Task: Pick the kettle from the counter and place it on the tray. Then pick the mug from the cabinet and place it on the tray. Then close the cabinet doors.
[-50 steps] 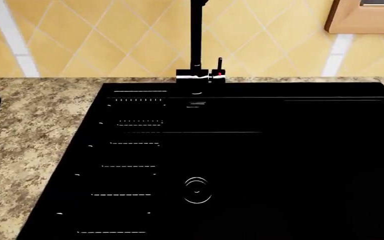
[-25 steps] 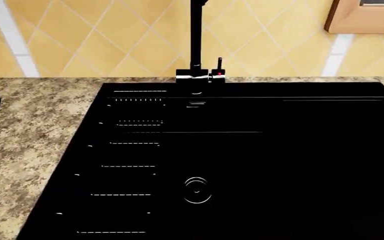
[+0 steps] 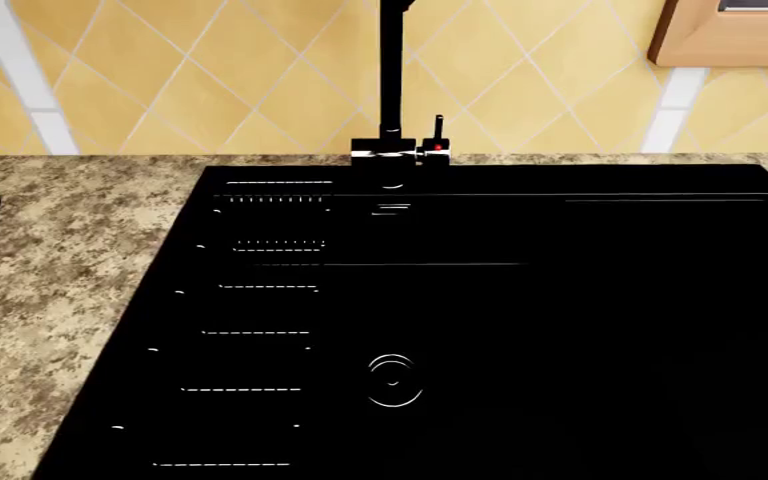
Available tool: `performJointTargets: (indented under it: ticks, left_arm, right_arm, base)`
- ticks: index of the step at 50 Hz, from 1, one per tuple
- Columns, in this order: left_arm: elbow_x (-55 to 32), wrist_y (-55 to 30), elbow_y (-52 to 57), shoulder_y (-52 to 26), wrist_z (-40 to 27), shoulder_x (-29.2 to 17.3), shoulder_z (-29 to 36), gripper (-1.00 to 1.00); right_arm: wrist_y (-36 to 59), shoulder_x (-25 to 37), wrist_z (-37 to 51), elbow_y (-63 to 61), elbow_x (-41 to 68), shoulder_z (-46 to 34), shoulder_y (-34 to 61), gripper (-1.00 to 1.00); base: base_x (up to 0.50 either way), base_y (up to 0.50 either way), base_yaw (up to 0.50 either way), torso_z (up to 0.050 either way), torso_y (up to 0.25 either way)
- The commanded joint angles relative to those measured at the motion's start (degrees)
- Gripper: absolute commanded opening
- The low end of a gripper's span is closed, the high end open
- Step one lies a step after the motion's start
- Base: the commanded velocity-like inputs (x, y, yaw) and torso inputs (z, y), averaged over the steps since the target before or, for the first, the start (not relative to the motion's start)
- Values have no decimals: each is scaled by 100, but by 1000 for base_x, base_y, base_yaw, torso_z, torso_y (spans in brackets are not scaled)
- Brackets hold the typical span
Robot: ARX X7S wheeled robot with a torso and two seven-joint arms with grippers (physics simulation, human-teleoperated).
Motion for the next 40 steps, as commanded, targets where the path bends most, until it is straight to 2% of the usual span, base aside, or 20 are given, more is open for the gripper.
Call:
performJointTargets:
  ticks: [1, 10, 22, 30, 36, 38, 40]
  left_arm:
    - [-56, -181, -26, 201, 87, 125, -290, 100]
    - [1, -316, -95, 283, 169, 235, -421, 100]
    - [-15, -296, -131, 293, 211, 155, -504, 100]
    - [-1, -338, -204, 305, 267, 87, -600, 100]
    - [15, -448, -217, 403, 320, 176, -735, 100]
    - [-31, -541, -226, 508, 353, 241, -898, 100]
    - [-38, -584, -236, 544, 375, 262, -967, 100]
  right_arm:
    - [-1048, -388, 656, 1114, 1268, -111, 64, 100]
    - [-1871, -389, 919, 2278, 1638, -479, 64, 100]
    - [-2981, -387, 1176, 3860, 2527, -1634, 62, 100]
    - [-3626, -381, 1419, 4479, 3665, -3110, 15, 100]
    - [-3862, -382, 1542, 4653, 4071, -4133, -98, 100]
    - [-3772, -387, 1553, 4723, 4194, -5253, -268, 100]
    - [-3897, -388, 1638, 4800, 4545, -6009, -298, 100]
  base:
    - [0, 0, 0, 0, 0]
    - [1, 3, 3, 1, 0]
    - [3, 1, 1, 1, 0]
    - [1, 0, 0, 0, 0]
    - [4, 0, 1, 0, 0]
    - [7, 0, 1, 0, 0]
    - [6, 0, 3, 0, 0]
